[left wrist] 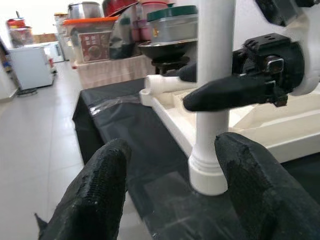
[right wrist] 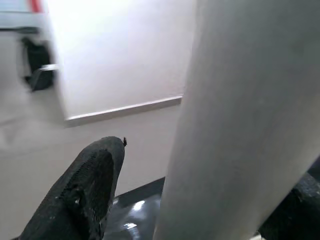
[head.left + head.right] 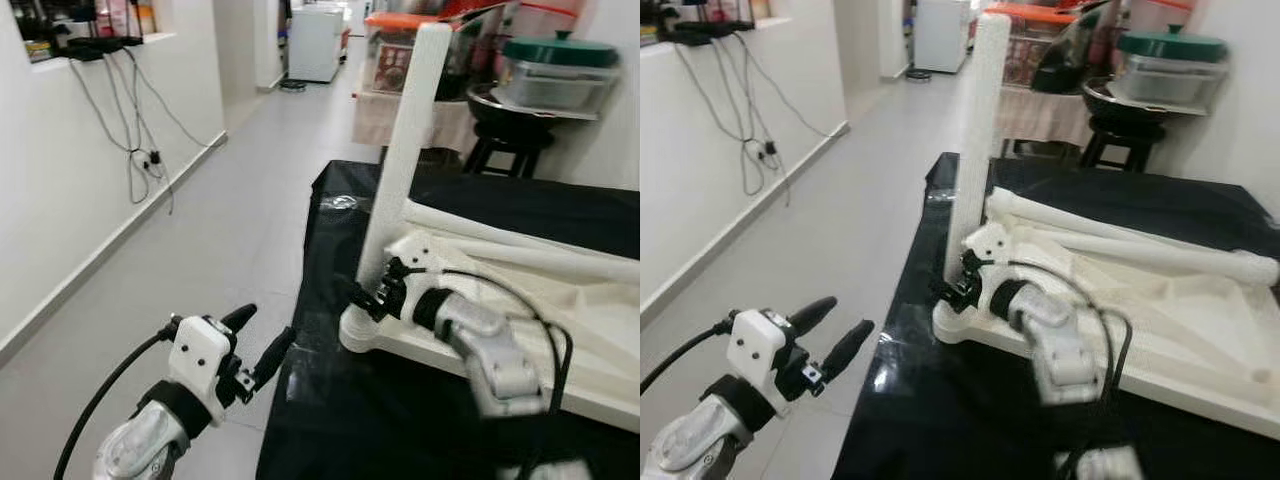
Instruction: Building children table
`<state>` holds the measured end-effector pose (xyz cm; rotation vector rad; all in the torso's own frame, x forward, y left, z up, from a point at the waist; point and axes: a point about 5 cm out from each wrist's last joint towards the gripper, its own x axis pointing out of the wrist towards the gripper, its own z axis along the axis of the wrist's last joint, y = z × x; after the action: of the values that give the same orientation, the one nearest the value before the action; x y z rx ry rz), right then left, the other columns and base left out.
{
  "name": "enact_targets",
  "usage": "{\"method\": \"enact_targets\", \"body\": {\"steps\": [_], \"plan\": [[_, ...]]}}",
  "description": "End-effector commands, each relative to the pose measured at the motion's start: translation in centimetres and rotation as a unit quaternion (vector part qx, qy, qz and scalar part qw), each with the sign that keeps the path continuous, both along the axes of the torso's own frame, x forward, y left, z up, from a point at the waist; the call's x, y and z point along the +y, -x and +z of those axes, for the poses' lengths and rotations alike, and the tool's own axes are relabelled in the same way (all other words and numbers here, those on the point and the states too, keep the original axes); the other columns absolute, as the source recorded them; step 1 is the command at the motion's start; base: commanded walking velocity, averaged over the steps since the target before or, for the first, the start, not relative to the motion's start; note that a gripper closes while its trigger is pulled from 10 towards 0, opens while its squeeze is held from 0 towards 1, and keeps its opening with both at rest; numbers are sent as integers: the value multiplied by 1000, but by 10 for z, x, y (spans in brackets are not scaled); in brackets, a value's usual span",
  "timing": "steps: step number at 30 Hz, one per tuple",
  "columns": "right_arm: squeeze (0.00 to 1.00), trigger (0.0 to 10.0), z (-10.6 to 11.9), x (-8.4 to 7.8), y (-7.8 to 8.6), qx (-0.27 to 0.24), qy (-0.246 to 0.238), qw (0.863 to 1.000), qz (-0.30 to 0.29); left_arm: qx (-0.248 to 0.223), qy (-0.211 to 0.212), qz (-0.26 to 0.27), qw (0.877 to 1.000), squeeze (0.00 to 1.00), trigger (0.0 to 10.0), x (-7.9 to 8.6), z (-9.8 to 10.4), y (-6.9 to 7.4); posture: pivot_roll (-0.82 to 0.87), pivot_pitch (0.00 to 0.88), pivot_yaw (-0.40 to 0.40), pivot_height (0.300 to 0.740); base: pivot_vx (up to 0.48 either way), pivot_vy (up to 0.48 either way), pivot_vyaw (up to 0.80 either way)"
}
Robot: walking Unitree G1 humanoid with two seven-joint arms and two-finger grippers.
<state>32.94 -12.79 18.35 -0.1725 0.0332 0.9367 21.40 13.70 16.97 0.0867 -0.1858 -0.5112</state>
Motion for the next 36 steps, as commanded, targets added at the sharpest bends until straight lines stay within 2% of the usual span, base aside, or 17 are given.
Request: {"method": "enact_targets", "body": {"steps": [1, 4, 5, 6, 7, 16, 22, 23, 24, 25, 26, 27, 28, 29, 31, 33, 36], "plan": [[0, 10000, -4, 15, -1, 26, -10, 997, 72, 10, -1, -5, 1000, 0, 10000, 0, -3, -1, 82, 0, -73, 740, 0, 0, 0], [0, 10000, -4, 17, -12, 60, -23, 992, 106, 10, 0, -4, 1000, 0, 10000, -2, -4, -1, 96, 0, -80, 740, 0, 0, 0], [0, 8431, -6, 19, -17, 72, -27, 990, 120, 9, 0, -3, 1000, 0, 10000, -2, -5, -1, 96, 0, -80, 740, 0, 0, 0], [0, 8431, -7, 19, -19, 78, -28, 989, 125, 8, -1, -2, 1000, 0, 10000, -3, -5, -1, 104, 0, -83, 740, 0, 0, 0], [0, 0, -10, 21, -23, 98, -35, 984, 146, 5, -2, -2, 1000, 0, 10000, -3, -6, -1, 112, 0, -84, 740, 0, 0, 0], [0, 0, -14, 16, -29, 108, -17, 982, 152, 4, -1, -4, 1000, 0, 10000, -4, -7, -2, 119, 0, -84, 740, 0, 0, 0], [0, 0, -19, 1, -30, 77, 6, 996, 49, 2, 3, -5, 1000, 0, 10000, -4, -6, -1, 99, 0, -84, 740, 0, 0, 0], [0, 0, -24, 4, -28, 75, -28, 995, -62, 1, 3, -6, 1000, 0, 10000, -4, -5, 0, 98, 0, -95, 740, 0, 0, 0], [0, 0, -24, 4, -28, 75, -28, 995, -62, 1, 3, -6, 1000, 0, 10000, -4, -5, 0, 98, 0, -95, 740, 0, 0, 0], [0, 0, -28, 3, -25, 70, -73, 972, -214, 1, 3, -6, 1000, 0, 10000, -3, -5, 0, 89, 0, -93, 740, 0, 0, 0], [0, 0, -31, -3, -20, 74, -100, 938, -323, 0, 3, -6, 1000, 0, 10000, -2, -5, 1, 84, 0, -89, 740, 0, 0, 0], [0, 0, -31, -3, -20, 74, -100, 938, -323, 0, 3, -6, 1000, 0, 10000, -2, -5, 1, 84, 0, -89, 740, 0, 0, 0], [0, 0, -46, 9, 6, 87, -106, 924, -358, 0, 3, -6, 1000, 0, 10000, -1, -4, 0, 73, 0, -72, 740, 0, 0, 0], [0, 0, -46, 9, 6, 87, -106, 924, -358, 0, 3, -6, 1000, 0, 10000, -1, -4, 0, 73, 0, -72, 740, 0, 0, 0], [0, 0, -64, 32, 34, 99, -88, 936, -327, -1, 2, -7, 1000, 0, 10000, -1, -4, -1, 55, 0, -53, 740, 0, 0, 0], [0, 0, -63, 35, 33, 85, -76, 944, -310, 1, 4, -12, 1000, 0, 10000, -1, -5, -2, 65, 0, -63, 740, 0, 0, 0], [0, 0, -59, 32, 26, 76, -67, 945, -311, 2, 6, -16, 1000, 0, 10000, -2, -5, -3, 73, 0, -68, 740, 0, 0, 0]]}}
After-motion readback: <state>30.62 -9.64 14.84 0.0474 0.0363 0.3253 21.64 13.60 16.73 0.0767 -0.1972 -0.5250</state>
